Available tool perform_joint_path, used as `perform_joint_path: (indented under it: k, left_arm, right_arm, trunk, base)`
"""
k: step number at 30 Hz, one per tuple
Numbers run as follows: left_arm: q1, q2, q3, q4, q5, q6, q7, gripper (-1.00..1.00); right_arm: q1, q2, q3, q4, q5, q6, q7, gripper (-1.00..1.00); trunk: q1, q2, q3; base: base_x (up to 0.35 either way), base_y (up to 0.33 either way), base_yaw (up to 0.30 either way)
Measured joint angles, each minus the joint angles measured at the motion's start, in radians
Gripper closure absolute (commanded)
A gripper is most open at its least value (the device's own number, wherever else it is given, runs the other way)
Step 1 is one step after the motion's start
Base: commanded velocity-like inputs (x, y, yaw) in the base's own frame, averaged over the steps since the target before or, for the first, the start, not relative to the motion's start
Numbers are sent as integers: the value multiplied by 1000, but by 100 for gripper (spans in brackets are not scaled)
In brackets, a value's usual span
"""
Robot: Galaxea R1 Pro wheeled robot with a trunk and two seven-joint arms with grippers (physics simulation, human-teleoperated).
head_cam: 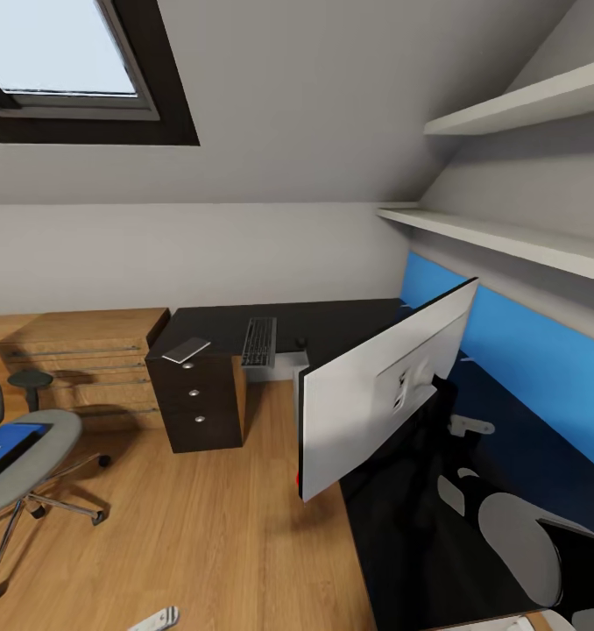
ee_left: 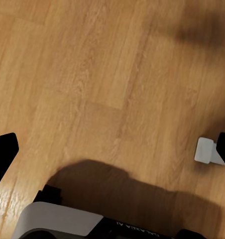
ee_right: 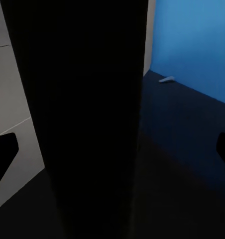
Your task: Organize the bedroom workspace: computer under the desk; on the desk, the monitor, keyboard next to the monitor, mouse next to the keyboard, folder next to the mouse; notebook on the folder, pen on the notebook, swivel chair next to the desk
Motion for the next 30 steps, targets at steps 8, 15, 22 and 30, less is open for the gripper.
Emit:
perform_joint_path:
  k: [8,15,22,30]
  left_arm:
    - [0,-1,10,0,0,0,0,-100]
    - [0,-1,13,0,1,1,2,-100]
    - [0,-2,14,0,1,1,3,-100]
    - [0,-3,14,0,1,0,3,-100]
  right_arm:
    - [0,0,0,0,0,0,1,-100]
    - [0,-1,0,0,0,0,1,-100]
    - [0,-1,0,0,0,0,1,-100]
    - [0,-1,0,1,0,0,1,-100]
  trunk:
    - [0,0,0]
    - [0,0,0]
    - [8,-14,-6]
    - [38,-70,-31]
  base:
    - [0,0,0]
    - [0,0,0]
    - [0,0,0]
    - [0,0,0]
